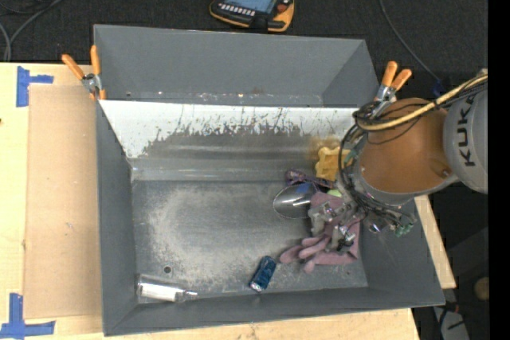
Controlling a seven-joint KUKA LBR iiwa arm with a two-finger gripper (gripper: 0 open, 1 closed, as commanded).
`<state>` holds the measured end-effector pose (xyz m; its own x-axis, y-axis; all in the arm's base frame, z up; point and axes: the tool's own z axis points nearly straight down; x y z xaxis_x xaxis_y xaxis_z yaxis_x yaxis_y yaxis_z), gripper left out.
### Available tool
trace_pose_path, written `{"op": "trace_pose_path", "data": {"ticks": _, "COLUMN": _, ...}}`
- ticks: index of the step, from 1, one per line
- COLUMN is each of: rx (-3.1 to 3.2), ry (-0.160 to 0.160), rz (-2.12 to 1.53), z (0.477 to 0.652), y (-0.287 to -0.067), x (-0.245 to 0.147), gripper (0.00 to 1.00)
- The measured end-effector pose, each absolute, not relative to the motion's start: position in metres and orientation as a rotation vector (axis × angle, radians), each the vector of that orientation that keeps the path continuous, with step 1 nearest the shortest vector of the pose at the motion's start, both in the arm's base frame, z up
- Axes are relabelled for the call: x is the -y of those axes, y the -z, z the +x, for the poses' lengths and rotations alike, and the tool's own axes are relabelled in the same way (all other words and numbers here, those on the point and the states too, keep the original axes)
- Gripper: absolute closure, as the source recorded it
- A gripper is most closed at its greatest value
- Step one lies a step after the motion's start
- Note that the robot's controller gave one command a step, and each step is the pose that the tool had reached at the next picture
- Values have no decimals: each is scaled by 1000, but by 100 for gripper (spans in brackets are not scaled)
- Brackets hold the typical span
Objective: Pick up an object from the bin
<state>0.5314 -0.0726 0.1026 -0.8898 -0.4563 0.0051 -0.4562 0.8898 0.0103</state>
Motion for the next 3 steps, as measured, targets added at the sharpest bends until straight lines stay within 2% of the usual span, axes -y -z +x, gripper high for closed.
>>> {"op": "trace_pose_path", "data": {"ticks": 1, "rx": 3054, "ry": 15, "rz": 715, "z": 538, "y": -119, "x": 72, "gripper": 100}}
{"op": "trace_pose_path", "data": {"ticks": 2, "rx": 3036, "ry": 16, "rz": 785, "z": 537, "y": -181, "x": 67, "gripper": 100}}
{"op": "trace_pose_path", "data": {"ticks": 3, "rx": 3039, "ry": 21, "rz": 748, "z": 533, "y": -284, "x": 75, "gripper": 100}}
